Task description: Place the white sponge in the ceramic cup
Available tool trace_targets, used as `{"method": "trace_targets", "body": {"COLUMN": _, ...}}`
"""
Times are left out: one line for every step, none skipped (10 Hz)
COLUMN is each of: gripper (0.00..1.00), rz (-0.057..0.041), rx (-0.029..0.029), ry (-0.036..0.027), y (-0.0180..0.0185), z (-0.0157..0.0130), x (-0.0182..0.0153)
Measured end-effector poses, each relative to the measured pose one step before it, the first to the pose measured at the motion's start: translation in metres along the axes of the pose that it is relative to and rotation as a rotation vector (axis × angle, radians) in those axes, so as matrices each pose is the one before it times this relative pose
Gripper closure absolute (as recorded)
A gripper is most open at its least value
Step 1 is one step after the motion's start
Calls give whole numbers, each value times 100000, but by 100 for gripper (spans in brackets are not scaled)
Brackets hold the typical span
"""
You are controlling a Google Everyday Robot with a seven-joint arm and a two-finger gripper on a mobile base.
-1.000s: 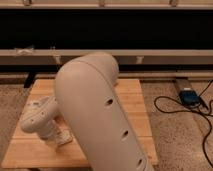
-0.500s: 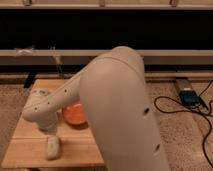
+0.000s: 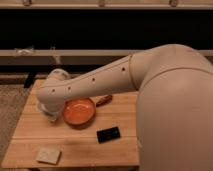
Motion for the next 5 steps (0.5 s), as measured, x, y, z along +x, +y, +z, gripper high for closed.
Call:
{"method": "trace_targets", "body": {"gripper": 99, "rz": 1507, "rx": 1181, "ry": -2873, "y": -821, "z": -686, "x": -301}}
{"method": "trace_targets", "body": {"gripper": 94, "rz": 756, "rx": 372, "ry": -239, "y": -79, "z": -50, "x": -163}}
{"method": "trace_targets", "body": {"gripper": 84, "rz": -210, "rx": 765, "ry": 726, "y": 191, "z": 368, "x": -12}}
{"method": "trace_targets", "body": {"gripper": 74, "rz": -1157, "rx": 562, "ry": 1671, "y": 554, "z": 696, "x": 125}}
{"method": "trace_targets", "body": {"gripper": 62, "rz": -1646, "rx": 606, "ry": 2763, "y": 1315, "z": 988, "x": 164}}
